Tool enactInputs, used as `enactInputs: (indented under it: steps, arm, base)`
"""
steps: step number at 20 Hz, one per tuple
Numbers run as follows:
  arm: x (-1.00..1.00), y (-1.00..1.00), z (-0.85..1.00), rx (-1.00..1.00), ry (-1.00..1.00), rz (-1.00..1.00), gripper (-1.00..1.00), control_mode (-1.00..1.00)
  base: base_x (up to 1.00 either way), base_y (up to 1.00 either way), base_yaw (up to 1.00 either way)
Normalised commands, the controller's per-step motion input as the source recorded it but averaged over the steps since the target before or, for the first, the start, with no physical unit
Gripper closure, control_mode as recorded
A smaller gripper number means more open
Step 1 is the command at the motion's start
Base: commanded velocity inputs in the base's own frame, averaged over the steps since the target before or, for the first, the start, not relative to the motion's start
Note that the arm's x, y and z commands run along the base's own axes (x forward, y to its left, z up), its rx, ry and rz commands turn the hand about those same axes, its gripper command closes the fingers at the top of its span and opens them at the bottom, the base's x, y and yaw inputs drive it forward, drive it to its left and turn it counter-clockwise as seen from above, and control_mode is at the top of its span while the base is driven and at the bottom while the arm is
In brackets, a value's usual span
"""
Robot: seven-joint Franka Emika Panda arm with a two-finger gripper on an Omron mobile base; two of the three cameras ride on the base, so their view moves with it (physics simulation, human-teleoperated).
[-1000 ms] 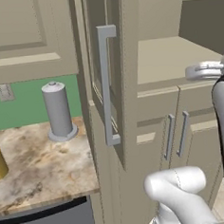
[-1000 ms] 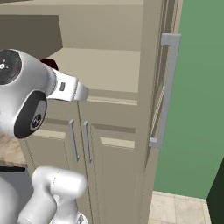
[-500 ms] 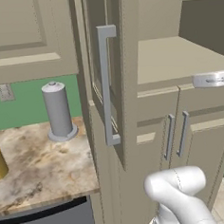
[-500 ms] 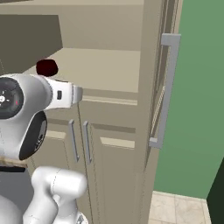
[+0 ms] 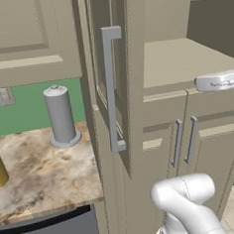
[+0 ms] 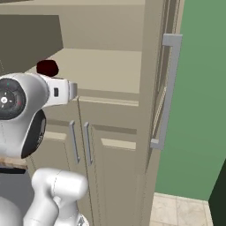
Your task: There is a tray on the dining counter. Grab the cup, mug, and pitcher and place them on the tray. The pitcher may be placed next to the tray if it cannot fit the tray.
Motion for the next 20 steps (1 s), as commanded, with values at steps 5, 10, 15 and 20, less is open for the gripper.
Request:
enactInputs:
  steps: [5, 10, 15, 20]
  arm:
    - [-0.04, 0.21, 0.26, -0.05, 0.0, 0.01, -1.0, -1.0]
    - [0.0, 0.15, 0.0, -0.08, 0.0, 0.09, -1.0, -1.0]
    - [0.0, 0.13, 0.0, -0.07, 0.0, 0.14, -1.0, -1.0]
    - [0.0, 0.21, 0.0, -0.05, 0.0, 0.12, -1.0, -1.0]
  base:
    - [0.0, 0.0, 0.0]
    - [0.0, 0.0, 0.0]
    - [0.0, 0.0, 0.0]
    - [0.0, 0.0, 0.0]
